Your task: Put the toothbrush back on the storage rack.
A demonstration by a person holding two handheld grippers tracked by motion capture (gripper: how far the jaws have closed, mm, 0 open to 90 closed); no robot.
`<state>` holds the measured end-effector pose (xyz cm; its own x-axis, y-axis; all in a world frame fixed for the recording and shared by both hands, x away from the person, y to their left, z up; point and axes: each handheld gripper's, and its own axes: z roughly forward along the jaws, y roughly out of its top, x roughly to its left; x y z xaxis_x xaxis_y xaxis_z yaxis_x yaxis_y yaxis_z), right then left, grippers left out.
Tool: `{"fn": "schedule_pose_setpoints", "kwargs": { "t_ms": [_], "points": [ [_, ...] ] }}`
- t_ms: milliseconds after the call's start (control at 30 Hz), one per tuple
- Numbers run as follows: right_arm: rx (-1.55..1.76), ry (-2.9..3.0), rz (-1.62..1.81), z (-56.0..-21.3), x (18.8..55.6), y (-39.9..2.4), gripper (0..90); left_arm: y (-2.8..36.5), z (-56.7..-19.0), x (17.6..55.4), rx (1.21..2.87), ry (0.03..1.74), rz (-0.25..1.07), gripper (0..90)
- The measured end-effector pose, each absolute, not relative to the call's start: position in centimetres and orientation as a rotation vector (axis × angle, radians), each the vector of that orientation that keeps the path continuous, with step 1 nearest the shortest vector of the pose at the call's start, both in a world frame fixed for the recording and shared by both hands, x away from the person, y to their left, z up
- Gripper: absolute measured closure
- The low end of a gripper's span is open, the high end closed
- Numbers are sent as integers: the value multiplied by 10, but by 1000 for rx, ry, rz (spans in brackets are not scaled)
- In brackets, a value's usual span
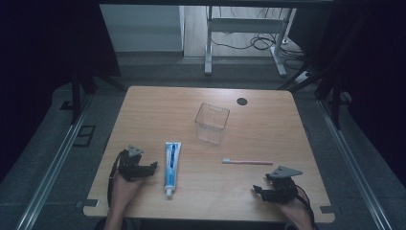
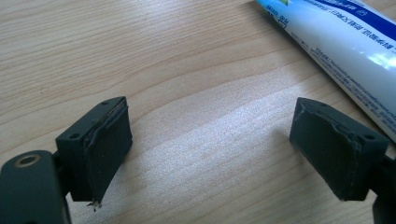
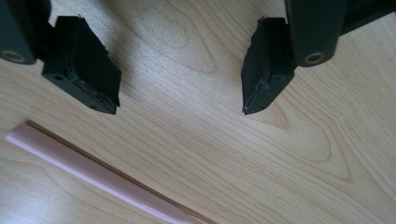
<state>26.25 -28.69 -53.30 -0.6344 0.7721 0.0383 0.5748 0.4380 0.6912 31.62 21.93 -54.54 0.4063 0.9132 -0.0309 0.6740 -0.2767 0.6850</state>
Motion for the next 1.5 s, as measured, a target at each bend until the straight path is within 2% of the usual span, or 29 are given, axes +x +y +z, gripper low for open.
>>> {"fn": "schedule_pose_setpoints", "kwargs": {
  "t_ms": [600, 1000, 1500],
  "points": [
    [1198, 2450, 975, -524, 273, -288, 423, 219, -545, 316, 2043, 1346, 496, 128],
    [1203, 2458, 977, -517, 285, -287, 560, 219, -546, 316, 2043, 1345, 497, 128],
    [1228, 2431, 1022, -503, 307, -296, 776, 219, -546, 316, 2043, 1345, 497, 128]
  ]
}}
